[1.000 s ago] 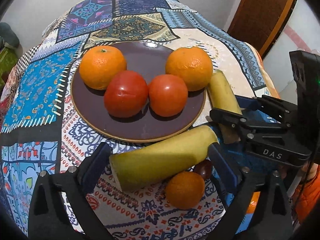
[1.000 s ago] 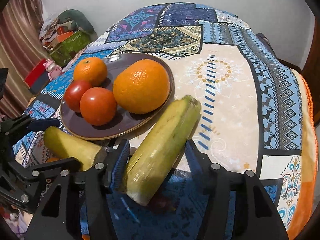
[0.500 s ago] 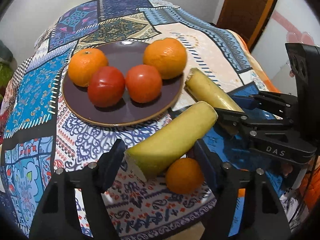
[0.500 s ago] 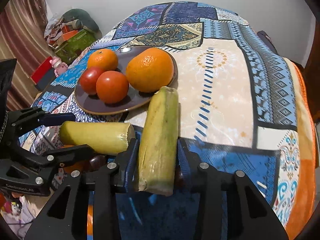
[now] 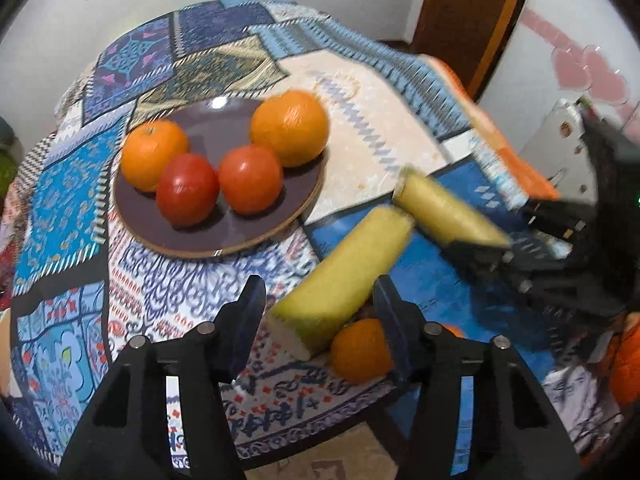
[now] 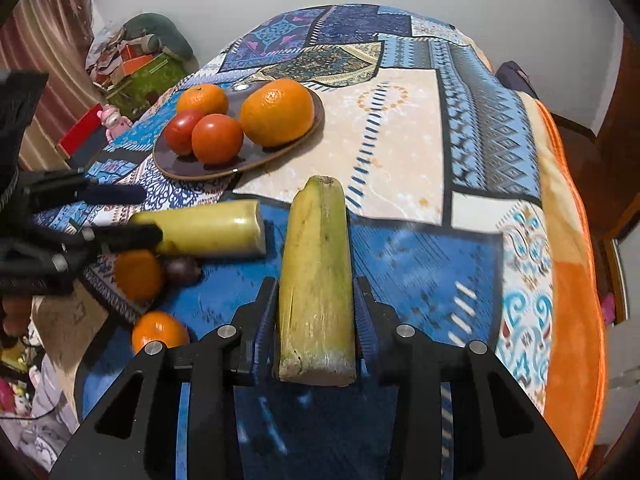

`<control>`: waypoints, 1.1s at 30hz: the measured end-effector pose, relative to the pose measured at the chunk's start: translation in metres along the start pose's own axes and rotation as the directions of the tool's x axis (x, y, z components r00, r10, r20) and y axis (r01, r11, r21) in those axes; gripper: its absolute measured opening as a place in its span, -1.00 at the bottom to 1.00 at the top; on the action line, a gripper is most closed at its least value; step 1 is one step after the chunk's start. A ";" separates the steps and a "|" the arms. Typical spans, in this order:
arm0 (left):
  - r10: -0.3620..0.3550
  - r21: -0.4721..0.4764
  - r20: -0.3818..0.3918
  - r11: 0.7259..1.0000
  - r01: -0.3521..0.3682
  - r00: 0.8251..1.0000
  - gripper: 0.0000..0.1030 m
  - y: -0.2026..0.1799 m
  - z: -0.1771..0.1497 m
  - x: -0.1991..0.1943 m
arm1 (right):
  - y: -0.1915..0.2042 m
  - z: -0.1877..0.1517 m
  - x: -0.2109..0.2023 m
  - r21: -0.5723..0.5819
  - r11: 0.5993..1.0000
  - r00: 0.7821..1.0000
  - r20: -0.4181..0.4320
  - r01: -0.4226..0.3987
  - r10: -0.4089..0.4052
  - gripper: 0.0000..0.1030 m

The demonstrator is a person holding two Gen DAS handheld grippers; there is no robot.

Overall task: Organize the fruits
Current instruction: 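Close the right gripper on a yellow vegetable while the left gripper grasps the other, then lift both held yellow vegetables and carry them over the purple plate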

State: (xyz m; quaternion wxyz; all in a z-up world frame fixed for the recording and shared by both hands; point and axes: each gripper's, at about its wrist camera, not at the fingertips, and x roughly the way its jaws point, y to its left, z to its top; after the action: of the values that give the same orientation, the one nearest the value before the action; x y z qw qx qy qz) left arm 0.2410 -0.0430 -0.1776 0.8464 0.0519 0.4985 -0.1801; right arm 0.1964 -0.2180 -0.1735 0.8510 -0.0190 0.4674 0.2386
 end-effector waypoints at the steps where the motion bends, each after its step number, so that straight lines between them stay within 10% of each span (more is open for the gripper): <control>1: -0.008 0.002 0.008 1.000 0.008 1.000 0.09 -0.001 0.003 -0.003 | -0.001 -0.001 -0.001 0.006 1.000 1.000 0.001 -0.001 0.001 -0.33; 33: 0.048 0.056 -0.030 0.997 -0.046 0.998 -0.18 -0.025 0.031 0.060 | -0.011 -0.005 0.006 0.089 0.996 0.999 0.031 0.015 -0.018 -0.33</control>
State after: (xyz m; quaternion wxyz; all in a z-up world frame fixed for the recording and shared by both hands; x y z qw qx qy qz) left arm 0.2840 -0.0899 -0.2113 0.8406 0.0900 0.5053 -0.1730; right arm 0.2001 -0.2267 -0.1836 0.8602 0.0184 0.4639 0.2108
